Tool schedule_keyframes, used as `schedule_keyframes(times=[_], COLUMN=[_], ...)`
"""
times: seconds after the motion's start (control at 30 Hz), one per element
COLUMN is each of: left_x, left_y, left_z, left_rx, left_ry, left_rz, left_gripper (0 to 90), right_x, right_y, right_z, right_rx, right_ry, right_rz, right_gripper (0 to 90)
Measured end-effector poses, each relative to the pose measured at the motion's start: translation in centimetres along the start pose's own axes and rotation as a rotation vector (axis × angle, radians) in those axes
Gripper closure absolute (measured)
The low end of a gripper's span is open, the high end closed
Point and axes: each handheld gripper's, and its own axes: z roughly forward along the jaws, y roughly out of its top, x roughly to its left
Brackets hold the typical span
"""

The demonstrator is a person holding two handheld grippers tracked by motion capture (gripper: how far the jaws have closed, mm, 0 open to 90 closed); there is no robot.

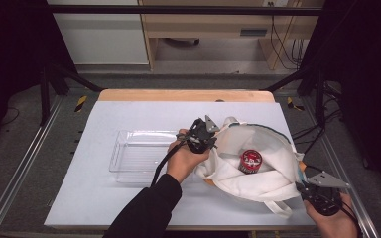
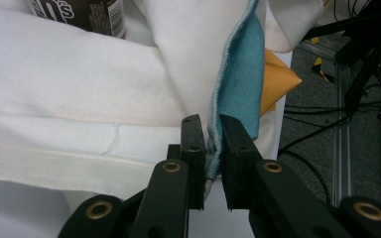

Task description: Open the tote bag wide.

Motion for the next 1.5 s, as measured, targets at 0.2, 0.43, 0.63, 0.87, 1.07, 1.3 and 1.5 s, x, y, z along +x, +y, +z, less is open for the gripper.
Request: schedule_keyframes(times=[0.2,0.43,0.63,0.87,1.07,1.3,1.5], left_x=[-0.2,-0.1,-0.3,-0.4,-0.8,-1.2,-1.5], left_y=[0.2,-0.2,-0.4,-0.5,-0.5,-0.5,-0.4], left_z=[-0.4,0.7,1.8,2.3,1.8,0.5,-1.4], left_rx=[0.011,0.068,0.127,0.138,0.078,0.000,-0.059], left_ry=[0.001,0.010,0.017,0.020,0.021,0.057,0.044], left_rz=[0.023,0.018,0.026,0.028,0.018,0.021,0.032], left_gripper=[82.4,82.5,82.6,82.5,79.7,60.7,51.2], right_x=[-0.6,-1.5,-1.8,-1.8,-1.6,-0.7,0.1], right_y=[0.2,-0.9,-1.8,-1.8,-1.3,0.3,2.0], right_z=[-1.2,-1.2,0.1,0.1,-0.9,-2.0,-2.8], right_rx=[-0.009,-0.001,0.022,0.001,-0.088,-0.138,-0.163], right_ry=[-0.010,-0.005,0.006,0.009,0.023,0.027,0.023], right_rz=[0.006,0.037,0.053,0.049,0.028,-0.025,-0.067], right_gripper=[83.1,83.8,84.0,83.0,66.2,50.1,44.8])
